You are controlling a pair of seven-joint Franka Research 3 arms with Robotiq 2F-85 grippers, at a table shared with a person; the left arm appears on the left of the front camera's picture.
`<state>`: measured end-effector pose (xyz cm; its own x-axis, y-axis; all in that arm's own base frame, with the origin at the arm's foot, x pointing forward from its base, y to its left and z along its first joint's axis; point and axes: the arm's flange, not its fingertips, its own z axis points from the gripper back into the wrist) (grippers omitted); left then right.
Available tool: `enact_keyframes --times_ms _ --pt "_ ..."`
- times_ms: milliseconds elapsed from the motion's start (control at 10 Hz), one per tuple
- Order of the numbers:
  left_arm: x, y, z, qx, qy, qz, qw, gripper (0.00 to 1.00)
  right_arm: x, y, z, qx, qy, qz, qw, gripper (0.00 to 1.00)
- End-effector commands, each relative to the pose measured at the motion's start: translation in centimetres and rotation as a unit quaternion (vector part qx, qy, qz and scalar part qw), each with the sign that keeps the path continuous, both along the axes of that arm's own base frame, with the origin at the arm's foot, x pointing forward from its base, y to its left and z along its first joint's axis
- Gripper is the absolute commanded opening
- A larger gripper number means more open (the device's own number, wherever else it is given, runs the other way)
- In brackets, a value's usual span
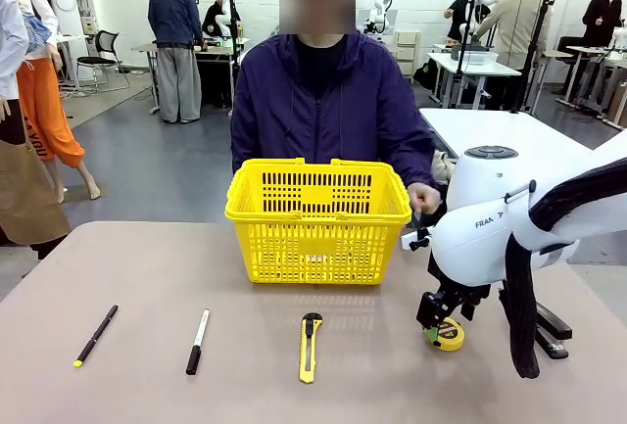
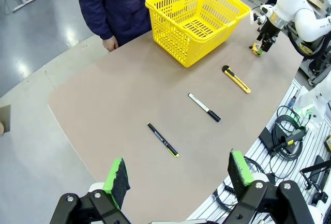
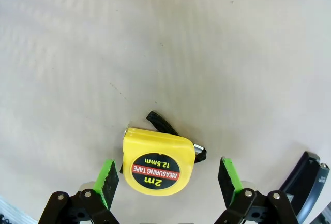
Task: Place the items the person wants into the basket.
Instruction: Pick up the item the person points to and place it in the Market Basket.
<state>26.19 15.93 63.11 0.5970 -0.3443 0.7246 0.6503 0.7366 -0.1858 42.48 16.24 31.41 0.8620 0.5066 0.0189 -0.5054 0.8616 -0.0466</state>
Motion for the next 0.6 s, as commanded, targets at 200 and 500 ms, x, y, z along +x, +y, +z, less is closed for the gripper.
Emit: enact_keyframes --times_ms 200,500 --pt "-0.01 0.16 0.04 -0.002 -0.006 -0.01 1.0 1.0 0.88 0.36 -0.76 -0.008 0.007 0.016 1.0 1.0" --pt "-0.01 0.16 0.04 -0.002 -0.006 -0.01 1.0 1.0 0.75 0.23 -1.18 -0.01 0.011 0.046 0.999 1.0"
